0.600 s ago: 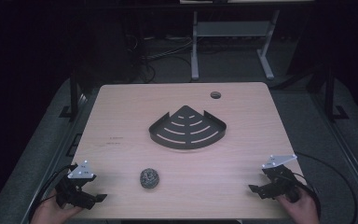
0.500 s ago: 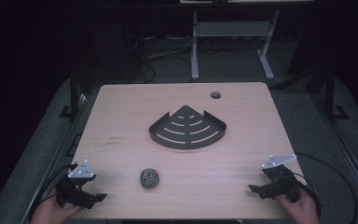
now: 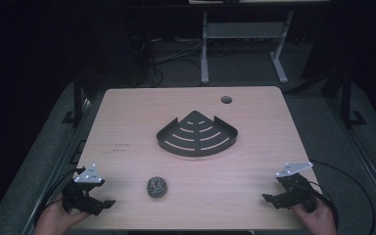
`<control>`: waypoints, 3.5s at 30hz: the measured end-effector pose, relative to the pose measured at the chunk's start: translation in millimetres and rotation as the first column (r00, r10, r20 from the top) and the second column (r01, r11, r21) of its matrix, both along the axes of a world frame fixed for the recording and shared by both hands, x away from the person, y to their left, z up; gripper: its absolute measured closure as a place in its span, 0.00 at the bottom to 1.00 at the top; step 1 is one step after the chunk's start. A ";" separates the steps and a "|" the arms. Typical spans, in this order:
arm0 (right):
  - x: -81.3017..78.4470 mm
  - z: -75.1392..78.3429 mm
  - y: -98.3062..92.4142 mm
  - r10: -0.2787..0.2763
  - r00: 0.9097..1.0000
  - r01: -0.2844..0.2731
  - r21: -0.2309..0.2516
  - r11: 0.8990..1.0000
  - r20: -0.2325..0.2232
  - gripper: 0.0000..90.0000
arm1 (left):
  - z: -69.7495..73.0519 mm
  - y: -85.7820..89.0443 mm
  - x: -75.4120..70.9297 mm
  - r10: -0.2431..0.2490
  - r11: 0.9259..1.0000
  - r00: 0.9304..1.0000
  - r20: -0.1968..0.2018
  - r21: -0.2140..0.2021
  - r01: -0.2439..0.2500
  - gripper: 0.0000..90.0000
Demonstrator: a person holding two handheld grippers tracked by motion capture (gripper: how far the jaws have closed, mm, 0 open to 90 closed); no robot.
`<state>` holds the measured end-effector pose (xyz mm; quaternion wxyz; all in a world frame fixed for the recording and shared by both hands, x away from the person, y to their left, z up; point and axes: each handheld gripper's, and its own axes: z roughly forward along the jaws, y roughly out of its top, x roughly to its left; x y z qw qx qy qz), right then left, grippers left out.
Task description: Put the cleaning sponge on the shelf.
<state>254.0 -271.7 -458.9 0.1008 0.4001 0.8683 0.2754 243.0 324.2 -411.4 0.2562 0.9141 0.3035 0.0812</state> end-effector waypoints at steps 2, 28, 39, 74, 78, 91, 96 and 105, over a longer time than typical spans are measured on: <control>-0.3 0.4 0.1 0.000 1.000 0.000 0.002 1.000 0.000 0.17 | 1.2 -3.7 2.1 -0.013 1.000 1.000 0.002 0.004 0.013 0.19; -1.2 2.2 6.8 0.022 1.000 -0.022 -0.011 1.000 0.006 0.17 | 6.8 -47.1 13.5 -0.116 0.993 0.993 0.005 0.029 0.116 0.19; -2.9 4.7 4.5 0.017 1.000 -0.017 -0.006 1.000 0.018 0.17 | 6.7 -61.2 17.0 -0.140 0.989 0.990 0.011 0.050 0.140 0.20; -3.2 6.5 6.9 0.028 0.999 -0.028 -0.001 1.000 0.021 0.17 | 0.9 -106.6 38.0 -0.223 0.973 0.974 -0.032 0.049 0.225 0.20; -3.3 6.6 7.0 0.030 0.999 -0.030 -0.001 1.000 0.021 0.17 | -1.7 -111.2 40.5 -0.232 0.971 0.972 -0.039 0.053 0.234 0.20; -3.1 5.7 7.6 0.036 0.999 -0.036 -0.001 0.999 0.013 0.17 | -8.7 -125.6 47.9 -0.253 0.965 0.965 -0.067 0.060 0.256 0.20; -3.3 6.0 6.5 0.037 0.999 -0.036 -0.002 0.999 0.019 0.17 | -12.1 -129.5 48.9 -0.245 0.966 0.966 -0.079 0.061 0.250 0.20; -4.1 6.2 7.0 0.036 0.999 -0.036 -0.001 0.999 0.016 0.17 | -16.4 -135.1 51.6 -0.252 0.964 0.962 -0.100 0.065 0.260 0.21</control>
